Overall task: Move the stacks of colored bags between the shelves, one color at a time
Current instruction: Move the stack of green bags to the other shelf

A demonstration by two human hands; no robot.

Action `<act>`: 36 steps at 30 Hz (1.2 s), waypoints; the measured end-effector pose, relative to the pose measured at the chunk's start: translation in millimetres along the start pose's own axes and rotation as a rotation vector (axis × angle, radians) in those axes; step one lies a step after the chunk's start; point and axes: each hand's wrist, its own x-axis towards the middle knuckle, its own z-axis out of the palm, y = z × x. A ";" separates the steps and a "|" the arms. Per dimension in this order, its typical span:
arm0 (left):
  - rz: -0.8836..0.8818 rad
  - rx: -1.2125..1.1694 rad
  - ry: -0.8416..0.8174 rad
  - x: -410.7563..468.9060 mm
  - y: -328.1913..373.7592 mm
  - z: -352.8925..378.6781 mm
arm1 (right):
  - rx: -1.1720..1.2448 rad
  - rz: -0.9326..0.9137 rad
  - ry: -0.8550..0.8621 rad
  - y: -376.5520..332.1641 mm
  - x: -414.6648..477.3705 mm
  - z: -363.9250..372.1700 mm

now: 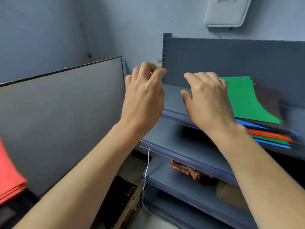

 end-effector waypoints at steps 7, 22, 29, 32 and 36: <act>-0.026 -0.170 -0.142 25.3 89.9 98.6 | -0.136 0.229 -0.110 140.9 -15.3 -7.9; -0.116 -0.097 -0.463 35.0 140.9 205.6 | -0.035 0.496 -0.267 260.7 -40.7 14.2; -0.216 0.092 -0.788 43.1 115.5 238.1 | 0.020 0.566 -0.386 266.6 -31.5 39.8; -0.257 0.086 -0.849 48.2 106.1 251.1 | 0.034 0.590 -0.488 268.2 -20.2 51.6; -0.311 0.078 -0.898 54.2 95.1 267.2 | 0.051 0.636 -0.611 269.8 -10.4 67.7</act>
